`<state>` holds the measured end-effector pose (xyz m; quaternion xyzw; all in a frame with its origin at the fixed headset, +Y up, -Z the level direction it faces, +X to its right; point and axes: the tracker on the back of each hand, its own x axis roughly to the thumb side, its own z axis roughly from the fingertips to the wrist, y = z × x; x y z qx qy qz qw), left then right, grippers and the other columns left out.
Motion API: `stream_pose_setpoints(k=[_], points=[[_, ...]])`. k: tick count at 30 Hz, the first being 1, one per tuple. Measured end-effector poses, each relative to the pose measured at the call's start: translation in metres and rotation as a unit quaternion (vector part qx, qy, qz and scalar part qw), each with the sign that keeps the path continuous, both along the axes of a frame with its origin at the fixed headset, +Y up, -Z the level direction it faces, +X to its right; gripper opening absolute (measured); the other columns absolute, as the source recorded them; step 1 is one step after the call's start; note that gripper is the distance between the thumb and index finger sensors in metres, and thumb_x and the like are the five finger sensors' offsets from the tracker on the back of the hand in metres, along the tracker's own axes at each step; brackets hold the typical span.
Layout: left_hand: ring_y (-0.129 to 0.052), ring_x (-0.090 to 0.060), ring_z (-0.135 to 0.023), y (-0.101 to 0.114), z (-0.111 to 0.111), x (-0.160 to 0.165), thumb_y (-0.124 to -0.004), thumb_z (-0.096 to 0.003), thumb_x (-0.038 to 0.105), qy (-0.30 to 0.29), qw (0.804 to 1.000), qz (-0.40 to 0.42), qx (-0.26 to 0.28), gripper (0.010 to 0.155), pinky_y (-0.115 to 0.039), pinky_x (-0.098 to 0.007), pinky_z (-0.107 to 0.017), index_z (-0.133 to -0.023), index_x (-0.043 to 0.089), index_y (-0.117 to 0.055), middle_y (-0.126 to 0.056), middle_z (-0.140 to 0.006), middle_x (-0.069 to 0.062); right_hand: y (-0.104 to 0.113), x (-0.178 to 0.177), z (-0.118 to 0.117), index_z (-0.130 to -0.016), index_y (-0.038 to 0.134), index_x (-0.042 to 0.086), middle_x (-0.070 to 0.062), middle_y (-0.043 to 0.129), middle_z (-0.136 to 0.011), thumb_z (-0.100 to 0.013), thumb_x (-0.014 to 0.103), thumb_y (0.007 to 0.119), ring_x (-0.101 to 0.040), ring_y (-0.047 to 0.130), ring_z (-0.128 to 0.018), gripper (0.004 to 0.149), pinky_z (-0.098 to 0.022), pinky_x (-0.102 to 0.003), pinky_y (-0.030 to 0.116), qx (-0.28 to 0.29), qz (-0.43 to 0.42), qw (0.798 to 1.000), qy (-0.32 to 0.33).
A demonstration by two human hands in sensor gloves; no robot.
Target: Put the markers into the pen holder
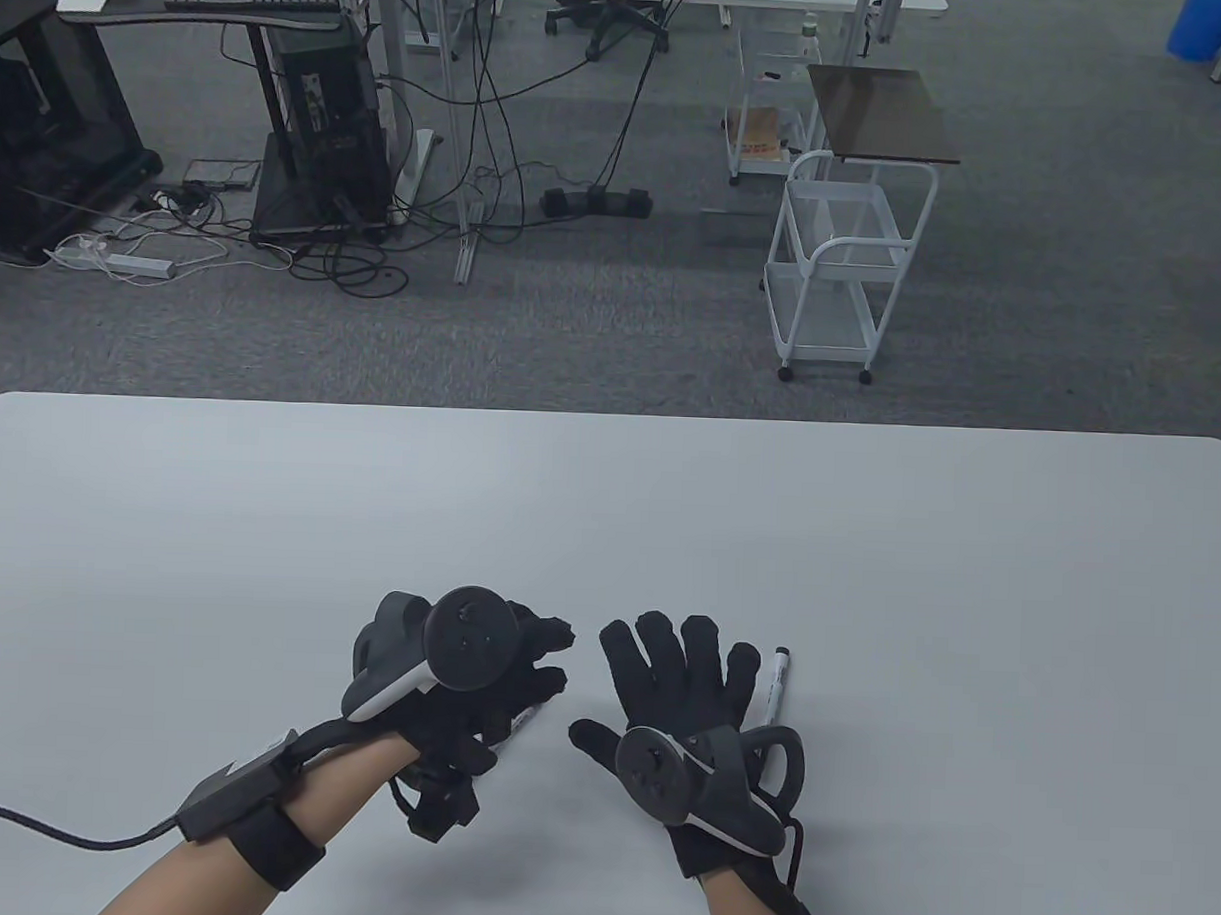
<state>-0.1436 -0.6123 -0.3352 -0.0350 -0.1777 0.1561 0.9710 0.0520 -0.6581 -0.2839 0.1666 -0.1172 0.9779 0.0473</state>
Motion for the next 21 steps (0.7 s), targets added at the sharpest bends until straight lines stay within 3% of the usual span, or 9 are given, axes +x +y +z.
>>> stream_pose_setpoints(k=[11,21], points=[[-0.097,-0.026,-0.089,-0.013,0.009,-0.018,-0.087,-0.053,0.044,0.041,0.999,-0.03,-0.013,0.057,-0.083,-0.044,-0.075,-0.105,0.025,-0.075,-0.08,-0.104,-0.009,0.0,-0.001,0.0,-0.122,0.042,0.021,-0.021,0.044,-0.128,-0.055,0.068,0.061,-0.061,0.046,-0.114,0.085,-0.07,-0.078,0.028,0.003,-0.003,1.0,0.003],[-0.089,-0.035,-0.095,-0.056,0.015,-0.02,-0.085,-0.0535,0.048,0.063,0.986,-0.117,-0.096,0.068,-0.077,-0.05,-0.078,-0.112,0.017,-0.067,-0.07,-0.11,-0.017,0.001,-0.001,0.002,-0.122,0.041,0.021,-0.02,0.045,-0.129,-0.055,0.068,0.062,-0.06,0.045,-0.114,0.085,-0.07,-0.078,0.028,0.008,-0.007,1.0,0.007]])
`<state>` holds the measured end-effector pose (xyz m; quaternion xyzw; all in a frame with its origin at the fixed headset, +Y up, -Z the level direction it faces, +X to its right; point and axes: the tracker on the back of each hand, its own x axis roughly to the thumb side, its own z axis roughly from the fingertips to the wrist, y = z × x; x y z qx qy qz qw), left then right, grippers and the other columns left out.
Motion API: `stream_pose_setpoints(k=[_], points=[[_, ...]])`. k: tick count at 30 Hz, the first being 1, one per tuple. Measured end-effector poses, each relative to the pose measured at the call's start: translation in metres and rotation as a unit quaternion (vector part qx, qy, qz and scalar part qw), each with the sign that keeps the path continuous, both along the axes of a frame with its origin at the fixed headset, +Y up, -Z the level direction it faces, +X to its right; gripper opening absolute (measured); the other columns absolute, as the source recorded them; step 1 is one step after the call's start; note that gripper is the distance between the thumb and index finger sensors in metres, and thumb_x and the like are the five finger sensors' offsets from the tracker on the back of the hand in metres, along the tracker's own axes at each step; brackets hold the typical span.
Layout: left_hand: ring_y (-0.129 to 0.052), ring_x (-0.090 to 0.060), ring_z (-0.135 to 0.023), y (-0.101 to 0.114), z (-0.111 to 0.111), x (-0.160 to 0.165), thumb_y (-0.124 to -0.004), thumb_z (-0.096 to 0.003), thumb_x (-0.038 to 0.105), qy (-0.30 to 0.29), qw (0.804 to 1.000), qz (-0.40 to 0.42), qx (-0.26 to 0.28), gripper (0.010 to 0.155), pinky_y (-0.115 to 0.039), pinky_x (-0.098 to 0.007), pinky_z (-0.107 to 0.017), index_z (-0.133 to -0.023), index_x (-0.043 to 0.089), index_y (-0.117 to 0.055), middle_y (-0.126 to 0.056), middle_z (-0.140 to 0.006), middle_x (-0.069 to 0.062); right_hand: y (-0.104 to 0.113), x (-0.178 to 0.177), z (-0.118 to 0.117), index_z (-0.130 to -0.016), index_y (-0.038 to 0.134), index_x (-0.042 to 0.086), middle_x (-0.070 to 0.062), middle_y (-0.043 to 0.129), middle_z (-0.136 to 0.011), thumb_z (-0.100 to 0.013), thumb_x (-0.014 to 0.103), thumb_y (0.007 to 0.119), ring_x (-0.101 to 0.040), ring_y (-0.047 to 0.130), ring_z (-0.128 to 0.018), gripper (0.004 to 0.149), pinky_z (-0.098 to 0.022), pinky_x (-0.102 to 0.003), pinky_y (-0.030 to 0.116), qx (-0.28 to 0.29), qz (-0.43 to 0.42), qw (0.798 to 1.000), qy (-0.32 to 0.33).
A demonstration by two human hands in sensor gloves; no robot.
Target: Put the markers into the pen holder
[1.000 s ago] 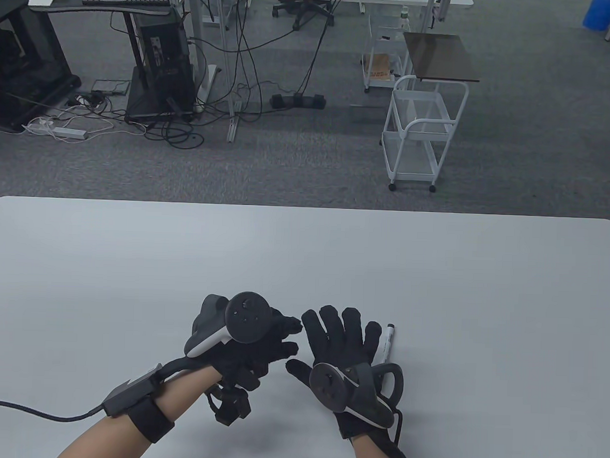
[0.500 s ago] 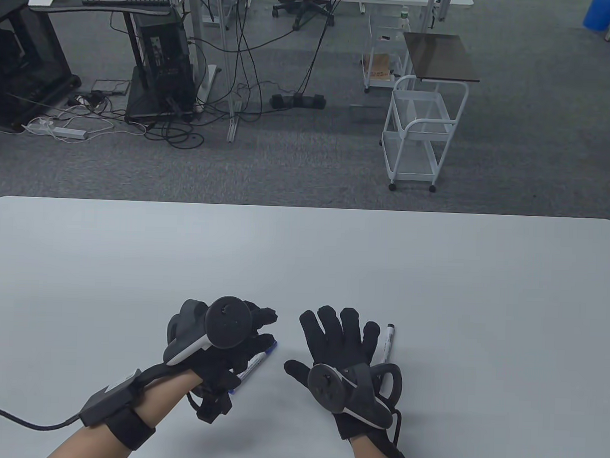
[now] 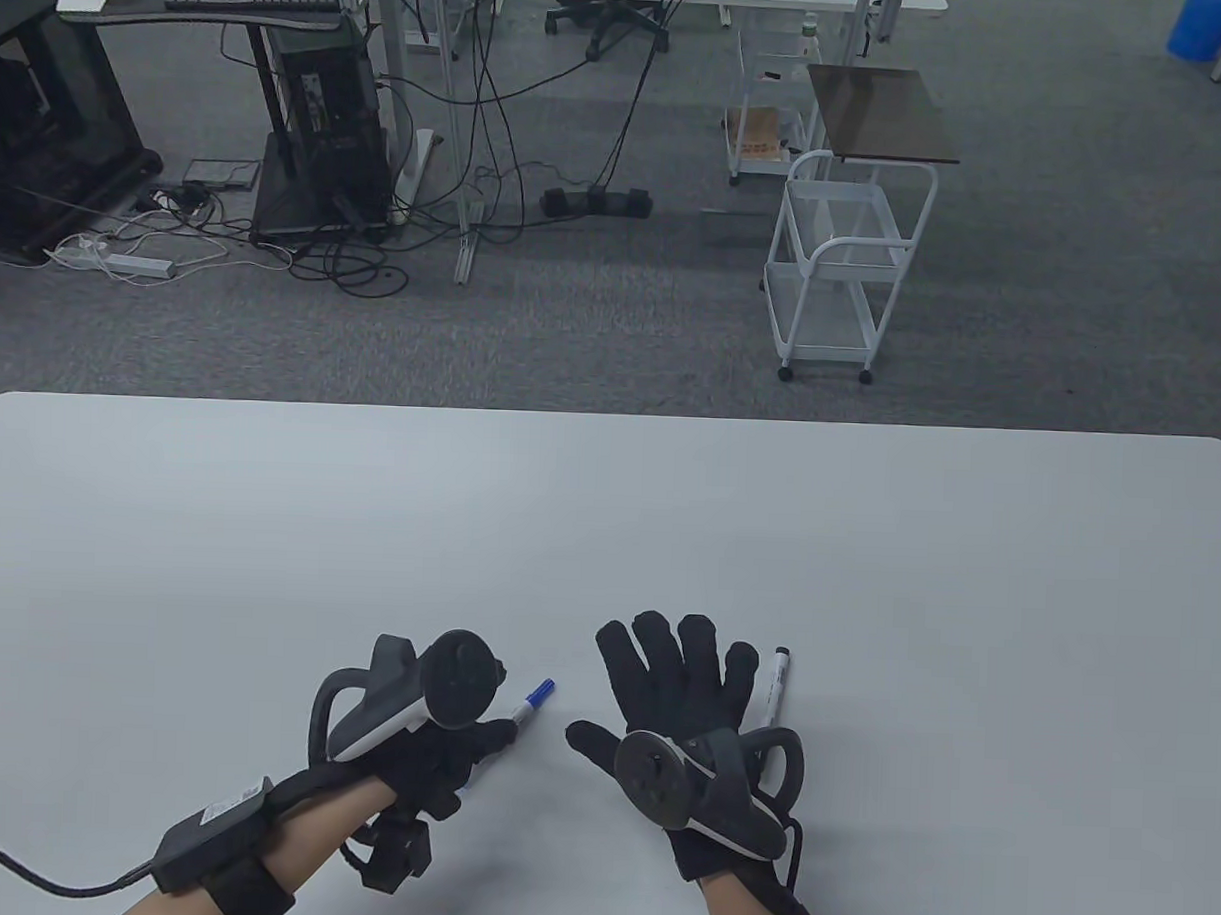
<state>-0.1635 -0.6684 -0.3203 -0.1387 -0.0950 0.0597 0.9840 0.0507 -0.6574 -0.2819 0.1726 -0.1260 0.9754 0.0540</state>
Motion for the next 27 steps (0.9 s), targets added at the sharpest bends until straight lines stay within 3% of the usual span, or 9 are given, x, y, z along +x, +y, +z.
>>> stream_pose_setpoints(k=[4,10,17,27], points=[[-0.089,-0.036,-0.096,-0.02,0.003,0.0,-0.084,-0.0537,0.049,0.008,0.999,-0.024,-0.025,0.07,-0.076,-0.051,-0.078,-0.113,0.016,-0.066,-0.069,-0.111,-0.019,0.0,0.0,0.0,-0.122,0.042,0.021,-0.02,0.045,-0.129,-0.055,0.068,0.062,-0.061,0.045,-0.114,0.085,-0.07,-0.078,0.028,0.001,-0.001,1.0,0.0],[-0.09,-0.036,-0.094,-0.046,0.007,0.003,-0.085,-0.0536,0.048,0.023,0.996,-0.086,-0.006,0.069,-0.077,-0.051,-0.077,-0.112,0.015,-0.067,-0.071,-0.11,-0.02,0.0,-0.001,0.001,-0.122,0.042,0.021,-0.021,0.045,-0.129,-0.055,0.068,0.062,-0.06,0.045,-0.114,0.084,-0.07,-0.078,0.028,0.001,-0.001,1.0,0.003],[-0.092,-0.035,-0.091,-0.074,0.005,0.006,-0.085,-0.054,0.048,0.043,0.99,-0.134,-0.029,0.067,-0.079,-0.05,-0.075,-0.11,0.014,-0.069,-0.074,-0.107,-0.021,0.0,-0.001,0.001,-0.122,0.042,0.022,-0.02,0.045,-0.129,-0.055,0.068,0.062,-0.06,0.045,-0.114,0.084,-0.07,-0.078,0.028,0.0,-0.001,1.0,0.004],[-0.096,-0.033,-0.084,-0.079,-0.005,0.009,-0.086,-0.0538,0.047,0.08,0.985,-0.144,-0.058,0.065,-0.082,-0.05,-0.07,-0.108,0.013,-0.071,-0.079,-0.102,-0.019,0.0,-0.001,0.001,-0.122,0.043,0.022,-0.02,0.045,-0.129,-0.054,0.068,0.064,-0.06,0.046,-0.114,0.085,-0.07,-0.078,0.028,0.0,0.003,1.0,0.002]])
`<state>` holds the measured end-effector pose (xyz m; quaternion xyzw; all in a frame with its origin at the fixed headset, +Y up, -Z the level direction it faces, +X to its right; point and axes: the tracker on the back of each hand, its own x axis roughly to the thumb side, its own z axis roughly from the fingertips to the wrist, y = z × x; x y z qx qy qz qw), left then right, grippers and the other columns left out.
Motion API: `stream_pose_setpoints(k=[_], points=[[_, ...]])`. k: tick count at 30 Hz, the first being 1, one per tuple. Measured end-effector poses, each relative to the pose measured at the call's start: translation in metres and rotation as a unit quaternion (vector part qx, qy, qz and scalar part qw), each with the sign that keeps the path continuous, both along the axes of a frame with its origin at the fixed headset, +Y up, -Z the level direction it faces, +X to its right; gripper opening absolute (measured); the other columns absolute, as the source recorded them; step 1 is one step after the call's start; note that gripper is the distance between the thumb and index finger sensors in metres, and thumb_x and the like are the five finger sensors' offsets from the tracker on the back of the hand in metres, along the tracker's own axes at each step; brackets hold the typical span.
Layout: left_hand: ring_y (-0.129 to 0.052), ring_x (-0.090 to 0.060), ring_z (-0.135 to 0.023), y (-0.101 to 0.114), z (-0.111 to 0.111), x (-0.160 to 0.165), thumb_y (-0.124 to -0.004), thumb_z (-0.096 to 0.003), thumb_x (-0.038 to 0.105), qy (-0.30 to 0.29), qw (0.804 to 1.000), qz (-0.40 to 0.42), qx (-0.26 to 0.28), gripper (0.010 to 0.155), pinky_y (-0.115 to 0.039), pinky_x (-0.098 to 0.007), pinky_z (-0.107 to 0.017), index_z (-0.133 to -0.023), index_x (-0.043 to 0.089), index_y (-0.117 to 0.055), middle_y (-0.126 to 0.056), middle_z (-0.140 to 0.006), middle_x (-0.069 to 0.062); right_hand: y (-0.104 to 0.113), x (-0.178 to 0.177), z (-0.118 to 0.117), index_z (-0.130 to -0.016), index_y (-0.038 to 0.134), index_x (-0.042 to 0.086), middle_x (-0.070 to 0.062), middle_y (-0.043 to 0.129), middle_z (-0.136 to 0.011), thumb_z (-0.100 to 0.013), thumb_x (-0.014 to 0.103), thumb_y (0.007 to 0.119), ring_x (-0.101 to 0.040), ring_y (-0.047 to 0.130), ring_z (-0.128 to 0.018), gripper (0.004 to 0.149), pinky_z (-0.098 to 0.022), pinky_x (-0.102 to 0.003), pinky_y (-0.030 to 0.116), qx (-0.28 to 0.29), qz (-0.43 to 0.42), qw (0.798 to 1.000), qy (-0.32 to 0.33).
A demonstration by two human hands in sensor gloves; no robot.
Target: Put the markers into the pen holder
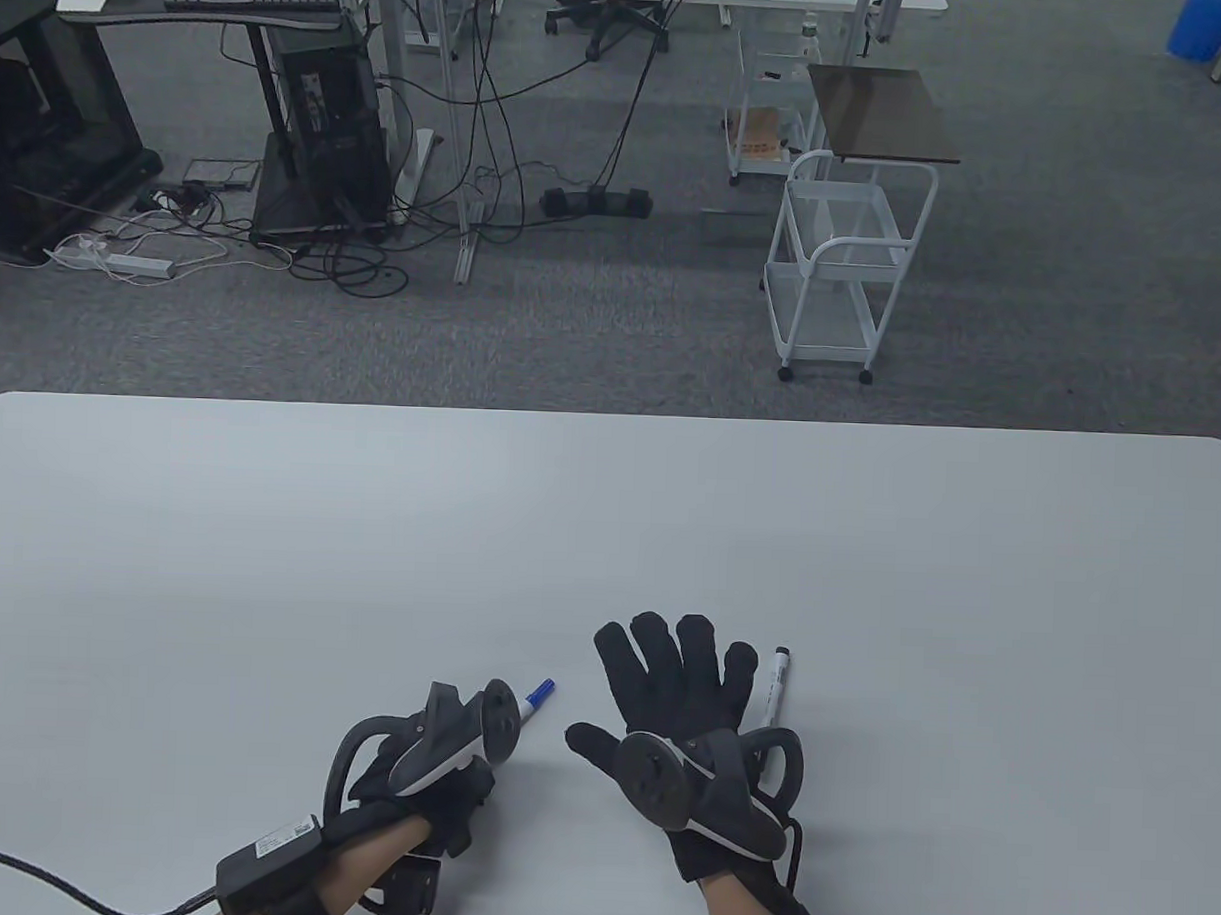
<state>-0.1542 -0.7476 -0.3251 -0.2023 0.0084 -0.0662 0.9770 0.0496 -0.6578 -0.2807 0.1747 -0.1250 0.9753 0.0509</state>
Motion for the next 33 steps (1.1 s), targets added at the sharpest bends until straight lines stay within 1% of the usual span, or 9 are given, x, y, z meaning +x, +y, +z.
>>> stream_pose_setpoints(k=[7,12,19,22,24,26,29,33], points=[[-0.1,-0.028,-0.076,-0.001,-0.004,-0.001,-0.088,-0.0531,0.045,0.015,1.0,-0.001,0.015,0.061,-0.086,-0.047,-0.067,-0.104,0.014,-0.073,-0.084,-0.095,-0.017,0.0,-0.001,0.0,-0.122,0.043,0.022,-0.02,0.045,-0.128,-0.054,0.068,0.064,-0.06,0.046,-0.114,0.085,-0.07,-0.078,0.028,-0.003,0.005,1.0,-0.001],[-0.103,-0.023,-0.07,-0.001,-0.006,-0.006,-0.088,-0.054,0.041,0.017,0.999,0.009,0.032,0.053,-0.089,-0.043,-0.063,-0.099,0.016,-0.077,-0.089,-0.089,-0.013,0.0,-0.001,-0.001,-0.122,0.043,0.022,-0.02,0.046,-0.128,-0.054,0.068,0.064,-0.06,0.046,-0.114,0.085,-0.07,-0.078,0.029,-0.004,0.007,1.0,-0.001],[-0.104,-0.022,-0.069,0.005,-0.009,-0.017,-0.088,-0.0536,0.042,0.012,0.999,0.045,0.024,0.052,-0.09,-0.042,-0.062,-0.098,0.016,-0.08,-0.091,-0.087,-0.011,0.001,0.0,-0.001,-0.122,0.043,0.022,-0.02,0.045,-0.128,-0.054,0.068,0.064,-0.06,0.046,-0.114,0.085,-0.07,-0.078,0.028,-0.003,0.005,1.0,-0.004],[-0.105,-0.022,-0.069,0.019,-0.007,-0.021,-0.088,-0.0535,0.042,0.005,0.997,0.055,0.046,0.052,-0.091,-0.042,-0.062,-0.098,0.017,-0.08,-0.091,-0.087,-0.011,0.001,0.0,-0.001,-0.122,0.043,0.022,-0.02,0.045,-0.129,-0.054,0.068,0.064,-0.06,0.045,-0.114,0.085,-0.07,-0.078,0.028,0.0,0.003,1.0,-0.004],[-0.106,-0.022,-0.069,0.035,-0.004,-0.023,-0.088,-0.0533,0.043,-0.004,0.996,0.065,0.067,0.052,-0.091,-0.042,-0.062,-0.098,0.018,-0.081,-0.091,-0.087,-0.011,0.001,0.0,-0.001,-0.122,0.043,0.022,-0.02,0.045,-0.129,-0.054,0.068,0.064,-0.06,0.046,-0.114,0.085,-0.07,-0.078,0.029,0.0,0.004,1.0,-0.004],[-0.106,-0.022,-0.07,0.045,-0.002,-0.024,-0.088,-0.0533,0.042,-0.011,0.994,0.073,0.079,0.051,-0.091,-0.042,-0.062,-0.098,0.018,-0.081,-0.091,-0.087,-0.011,0.001,0.0,-0.001,-0.122,0.043,0.022,-0.02,0.046,-0.129,-0.054,0.068,0.064,-0.06,0.045,-0.114,0.085,-0.07,-0.078,0.028,0.0,0.003,1.0,-0.004],[-0.107,-0.022,-0.071,0.07,0.003,-0.025,-0.089,-0.0528,0.043,-0.031,0.991,0.074,0.103,0.051,-0.092,-0.042,-0.062,-0.098,0.02,-0.081,-0.092,-0.088,-0.01,0.0,0.001,-0.002,-0.122,0.043,0.022,-0.02,0.045,-0.129,-0.054,0.068,0.064,-0.06,0.045,-0.114,0.085,-0.07,-0.078,0.028,0.001,0.002,1.0,-0.003],[-0.108,-0.022,-0.073,0.093,0.007,-0.022,-0.09,-0.0521,0.043,-0.058,0.988,0.072,0.125,0.05,-0.093,-0.041,-0.063,-0.097,0.022,-0.082,-0.092,-0.089,-0.008,0.0,0.001,-0.002,-0.122,0.043,0.022,-0.02,0.045,-0.129,-0.054,0.068,0.064,-0.061,0.045,-0.114,0.085,-0.07,-0.078,0.028,0.002,0.001,1.0,-0.003]])
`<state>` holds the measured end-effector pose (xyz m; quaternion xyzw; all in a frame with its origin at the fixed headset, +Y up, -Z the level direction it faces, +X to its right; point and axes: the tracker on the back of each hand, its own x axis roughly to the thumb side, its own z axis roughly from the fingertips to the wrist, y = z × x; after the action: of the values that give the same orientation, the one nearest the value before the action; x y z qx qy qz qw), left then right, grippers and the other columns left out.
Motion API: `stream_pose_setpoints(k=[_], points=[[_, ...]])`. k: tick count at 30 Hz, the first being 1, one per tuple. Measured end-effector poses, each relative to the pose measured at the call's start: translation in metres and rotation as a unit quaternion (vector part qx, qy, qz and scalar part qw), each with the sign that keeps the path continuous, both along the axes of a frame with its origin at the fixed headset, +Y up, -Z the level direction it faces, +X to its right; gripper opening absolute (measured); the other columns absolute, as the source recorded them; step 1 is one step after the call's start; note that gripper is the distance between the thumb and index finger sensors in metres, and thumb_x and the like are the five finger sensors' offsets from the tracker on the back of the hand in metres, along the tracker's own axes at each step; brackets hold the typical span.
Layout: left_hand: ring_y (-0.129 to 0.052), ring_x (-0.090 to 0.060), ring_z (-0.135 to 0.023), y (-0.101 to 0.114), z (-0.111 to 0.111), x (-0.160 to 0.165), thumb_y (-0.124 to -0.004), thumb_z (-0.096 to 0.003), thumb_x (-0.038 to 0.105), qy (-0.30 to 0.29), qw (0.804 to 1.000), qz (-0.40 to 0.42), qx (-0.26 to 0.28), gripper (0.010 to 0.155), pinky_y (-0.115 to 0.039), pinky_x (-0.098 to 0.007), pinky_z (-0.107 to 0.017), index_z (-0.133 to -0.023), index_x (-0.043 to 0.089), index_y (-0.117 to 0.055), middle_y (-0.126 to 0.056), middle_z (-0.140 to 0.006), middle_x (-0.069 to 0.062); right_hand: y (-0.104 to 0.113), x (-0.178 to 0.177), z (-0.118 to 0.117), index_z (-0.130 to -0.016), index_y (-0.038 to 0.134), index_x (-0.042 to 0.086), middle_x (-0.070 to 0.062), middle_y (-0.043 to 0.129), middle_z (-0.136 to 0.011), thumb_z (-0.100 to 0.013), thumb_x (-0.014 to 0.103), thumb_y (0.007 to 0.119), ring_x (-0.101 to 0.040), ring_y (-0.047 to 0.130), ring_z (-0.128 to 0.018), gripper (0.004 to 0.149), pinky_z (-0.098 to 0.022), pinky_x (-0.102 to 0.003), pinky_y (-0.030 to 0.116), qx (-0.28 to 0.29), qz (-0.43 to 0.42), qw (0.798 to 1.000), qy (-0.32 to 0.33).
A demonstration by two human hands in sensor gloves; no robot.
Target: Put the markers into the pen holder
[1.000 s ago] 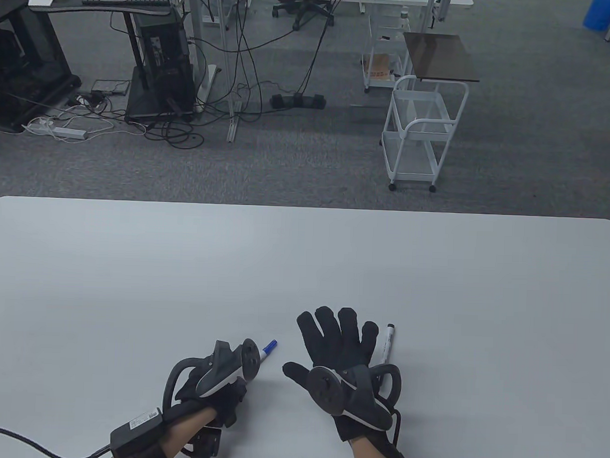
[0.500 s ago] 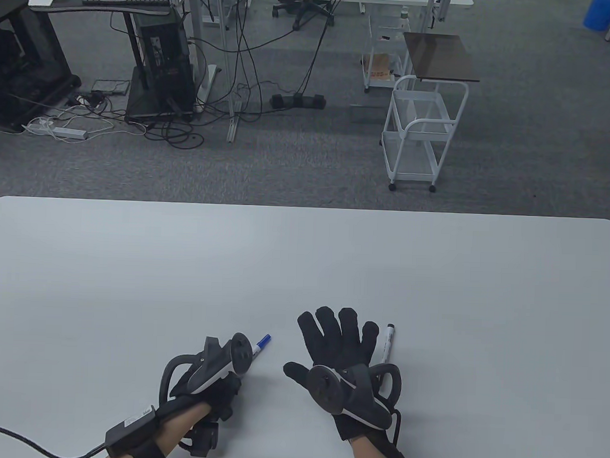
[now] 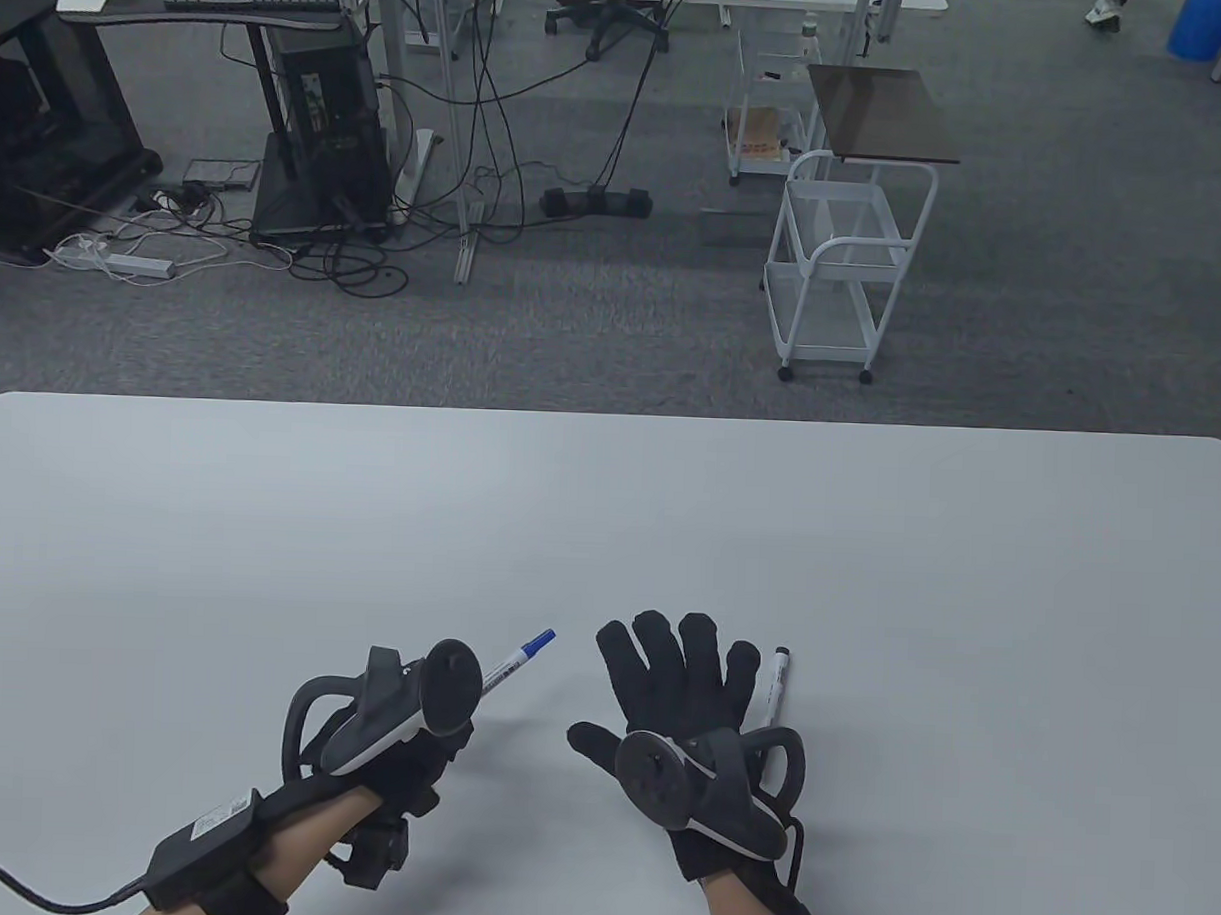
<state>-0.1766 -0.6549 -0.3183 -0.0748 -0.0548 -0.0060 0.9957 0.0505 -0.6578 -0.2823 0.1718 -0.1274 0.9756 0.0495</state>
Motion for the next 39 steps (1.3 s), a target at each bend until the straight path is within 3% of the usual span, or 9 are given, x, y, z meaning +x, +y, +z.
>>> stream_pose_setpoints(k=[13,20,33,39], points=[[-0.105,-0.02,-0.077,0.044,0.006,0.024,-0.092,-0.051,0.04,-0.065,0.997,0.042,0.02,0.048,-0.092,-0.041,-0.068,-0.097,0.028,-0.083,-0.087,-0.094,-0.003,0.0,0.0,0.001,-0.122,0.043,0.022,-0.02,0.045,-0.129,-0.054,0.068,0.065,-0.061,0.046,-0.114,0.086,-0.07,-0.078,0.029,0.002,-0.001,1.0,0.001],[-0.104,-0.02,-0.078,0.052,0.003,0.045,-0.093,-0.0511,0.039,-0.09,0.995,0.045,0.017,0.048,-0.091,-0.041,-0.069,-0.097,0.03,-0.083,-0.086,-0.095,-0.002,0.0,0.002,0.001,-0.122,0.043,0.021,-0.02,0.045,-0.129,-0.053,0.068,0.066,-0.061,0.045,-0.114,0.087,-0.07,-0.078,0.029,0.002,-0.001,1.0,-0.002],[-0.104,-0.021,-0.077,0.059,-0.008,0.074,-0.092,-0.0521,0.039,-0.115,0.992,0.025,-0.053,0.048,-0.09,-0.042,-0.068,-0.098,0.026,-0.084,-0.087,-0.094,-0.007,0.001,0.003,0.0,-0.122,0.043,0.021,-0.02,0.046,-0.129,-0.052,0.068,0.067,-0.061,0.046,-0.114,0.087,-0.07,-0.078,0.029,0.0,0.001,1.0,-0.004],[-0.105,-0.021,-0.076,0.056,-0.01,0.083,-0.092,-0.0518,0.039,-0.121,0.991,0.032,-0.046,0.047,-0.091,-0.041,-0.068,-0.096,0.026,-0.085,-0.089,-0.093,-0.007,0.001,0.004,0.0,-0.122,0.043,0.021,-0.021,0.046,-0.128,-0.052,0.068,0.067,-0.061,0.046,-0.114,0.087,-0.07,-0.078,0.029,0.0,0.0,1.0,-0.006]])
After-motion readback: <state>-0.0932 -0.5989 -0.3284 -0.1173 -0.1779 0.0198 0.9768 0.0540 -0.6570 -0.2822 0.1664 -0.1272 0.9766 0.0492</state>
